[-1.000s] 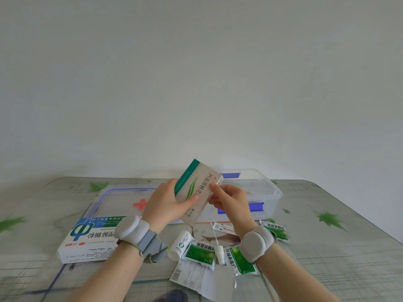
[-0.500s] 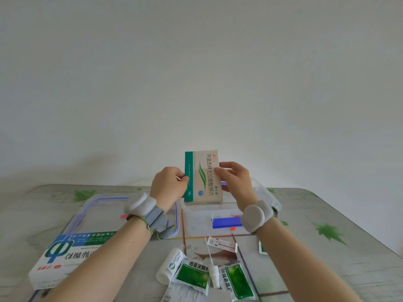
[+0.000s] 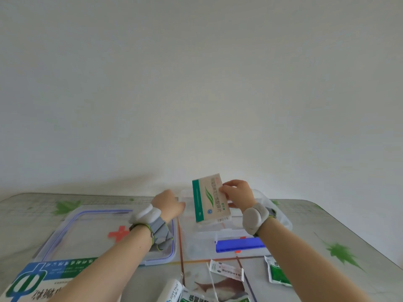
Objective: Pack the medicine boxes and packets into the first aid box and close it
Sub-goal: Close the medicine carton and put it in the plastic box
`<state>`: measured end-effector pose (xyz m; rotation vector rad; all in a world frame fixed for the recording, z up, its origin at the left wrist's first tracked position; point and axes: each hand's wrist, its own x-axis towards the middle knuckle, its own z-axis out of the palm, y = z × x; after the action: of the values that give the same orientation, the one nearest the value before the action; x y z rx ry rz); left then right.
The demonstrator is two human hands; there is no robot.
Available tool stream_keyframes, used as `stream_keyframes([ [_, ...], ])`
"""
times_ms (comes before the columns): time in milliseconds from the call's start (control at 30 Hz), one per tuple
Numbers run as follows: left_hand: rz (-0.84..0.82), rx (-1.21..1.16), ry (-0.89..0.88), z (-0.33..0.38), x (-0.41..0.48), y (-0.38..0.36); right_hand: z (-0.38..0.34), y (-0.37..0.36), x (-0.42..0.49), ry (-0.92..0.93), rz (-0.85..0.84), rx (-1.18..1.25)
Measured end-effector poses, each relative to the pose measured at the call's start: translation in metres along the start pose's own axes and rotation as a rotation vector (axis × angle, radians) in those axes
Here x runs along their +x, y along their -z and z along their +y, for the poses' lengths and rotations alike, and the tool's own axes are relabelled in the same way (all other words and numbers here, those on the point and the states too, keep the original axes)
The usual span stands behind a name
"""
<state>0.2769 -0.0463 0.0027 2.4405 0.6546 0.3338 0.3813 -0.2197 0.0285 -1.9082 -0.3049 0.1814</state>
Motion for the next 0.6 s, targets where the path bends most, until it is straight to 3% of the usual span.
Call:
stream_keyframes([
  [100, -0.092, -0.050, 0.036, -0.007, 0.006, -0.019, 0.011, -0.016, 0.008, -0.073, -0.074, -0.170],
  [200, -0.072, -0.187, 0.068, -0.011, 0.013, -0.023, 0.014, -0.029, 0.014, -0.108, -0.146, -0.341],
  [333, -0.011, -0.161, 0.049, -0.021, 0.019, -0.016, 0.017, -0.052, 0.020, -0.100, -0.179, -0.413],
  [600, -0.048, -0.106, 0.039, -0.028, 0.023, -0.010, 0.017, -0.074, 0.032, -0.070, -0.221, -0.670],
])
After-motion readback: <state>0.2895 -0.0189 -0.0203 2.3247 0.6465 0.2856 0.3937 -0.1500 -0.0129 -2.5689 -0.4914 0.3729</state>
